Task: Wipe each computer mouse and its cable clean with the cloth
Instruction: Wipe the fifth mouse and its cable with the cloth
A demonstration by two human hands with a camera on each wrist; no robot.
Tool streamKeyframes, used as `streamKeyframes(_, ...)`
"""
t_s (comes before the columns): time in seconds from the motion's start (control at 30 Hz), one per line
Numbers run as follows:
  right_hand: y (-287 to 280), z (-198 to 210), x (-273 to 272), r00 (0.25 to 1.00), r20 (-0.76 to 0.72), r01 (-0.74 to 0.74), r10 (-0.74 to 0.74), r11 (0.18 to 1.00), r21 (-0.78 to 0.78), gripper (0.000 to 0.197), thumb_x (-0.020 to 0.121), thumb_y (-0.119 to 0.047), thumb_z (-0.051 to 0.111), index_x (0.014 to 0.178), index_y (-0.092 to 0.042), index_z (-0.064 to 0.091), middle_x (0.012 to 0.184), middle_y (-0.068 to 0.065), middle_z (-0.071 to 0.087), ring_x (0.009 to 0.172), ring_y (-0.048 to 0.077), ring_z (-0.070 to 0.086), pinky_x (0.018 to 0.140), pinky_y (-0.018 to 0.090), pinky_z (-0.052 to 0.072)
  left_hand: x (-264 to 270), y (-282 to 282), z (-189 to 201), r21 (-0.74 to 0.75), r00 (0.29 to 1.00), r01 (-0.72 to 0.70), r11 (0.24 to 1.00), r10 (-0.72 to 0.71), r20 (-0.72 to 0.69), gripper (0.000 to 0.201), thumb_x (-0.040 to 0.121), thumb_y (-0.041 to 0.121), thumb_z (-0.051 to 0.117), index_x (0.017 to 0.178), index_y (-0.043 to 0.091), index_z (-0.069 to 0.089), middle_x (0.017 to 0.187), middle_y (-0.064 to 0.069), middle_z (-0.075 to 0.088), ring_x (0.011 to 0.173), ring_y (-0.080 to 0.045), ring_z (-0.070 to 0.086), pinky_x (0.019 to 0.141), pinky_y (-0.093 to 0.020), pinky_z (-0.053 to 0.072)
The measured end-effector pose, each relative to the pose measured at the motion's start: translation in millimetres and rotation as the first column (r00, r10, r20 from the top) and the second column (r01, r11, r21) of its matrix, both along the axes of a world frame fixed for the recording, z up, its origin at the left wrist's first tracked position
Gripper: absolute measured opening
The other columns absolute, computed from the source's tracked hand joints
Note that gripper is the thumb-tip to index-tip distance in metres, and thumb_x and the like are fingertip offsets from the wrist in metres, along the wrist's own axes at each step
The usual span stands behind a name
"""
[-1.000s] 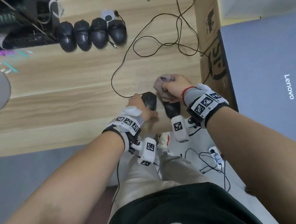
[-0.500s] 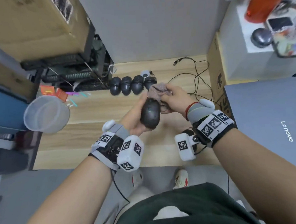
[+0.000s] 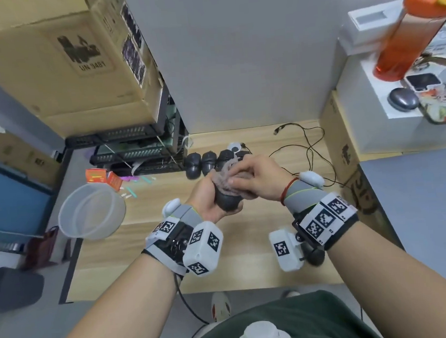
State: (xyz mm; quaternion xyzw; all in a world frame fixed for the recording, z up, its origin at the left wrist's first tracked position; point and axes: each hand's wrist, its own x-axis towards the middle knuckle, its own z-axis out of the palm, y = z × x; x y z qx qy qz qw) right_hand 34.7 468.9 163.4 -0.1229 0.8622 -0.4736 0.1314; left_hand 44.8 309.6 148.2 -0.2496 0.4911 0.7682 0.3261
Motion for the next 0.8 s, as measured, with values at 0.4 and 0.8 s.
streamKeyframes(0.4, -26, -9, -12, 0.994, -0.063, -0.09, 0.087, 0.995, -0.048, 0.028, 0.067, -0.018, 0.089, 0.075, -0.026, 0.063, 0.084, -0.013, 0.057, 0.065, -0.006, 0.055, 0.058, 0.01, 0.041, -21, -17, 0, -0.061, 0.999, -0.024, 0.998, 0.026, 0.032, 0.052, 0.108, 0.048, 0.021, 0.114, 0.022, 0.065, 0.101, -0.009, 0.073, 0.075, -0.025, 0.066, 0.07, -0.035, 0.049)
streamKeyframes(0.8, -34, -9, -8, 0.97, -0.1, -0.223, 0.219, 0.975, -0.022, 0.022, 0.064, -0.007, 0.09, 0.071, -0.014, 0.07, 0.077, -0.016, 0.056, 0.068, -0.011, 0.057, 0.065, 0.001, 0.038, -39, -24, 1, -0.076, 0.965, -0.254, 0.964, 0.258, 0.046, 0.057, 0.109, 0.046, 0.032, 0.142, 0.007, 0.056, 0.131, -0.016, 0.066, 0.111, -0.032, 0.068, 0.094, -0.048, 0.056)
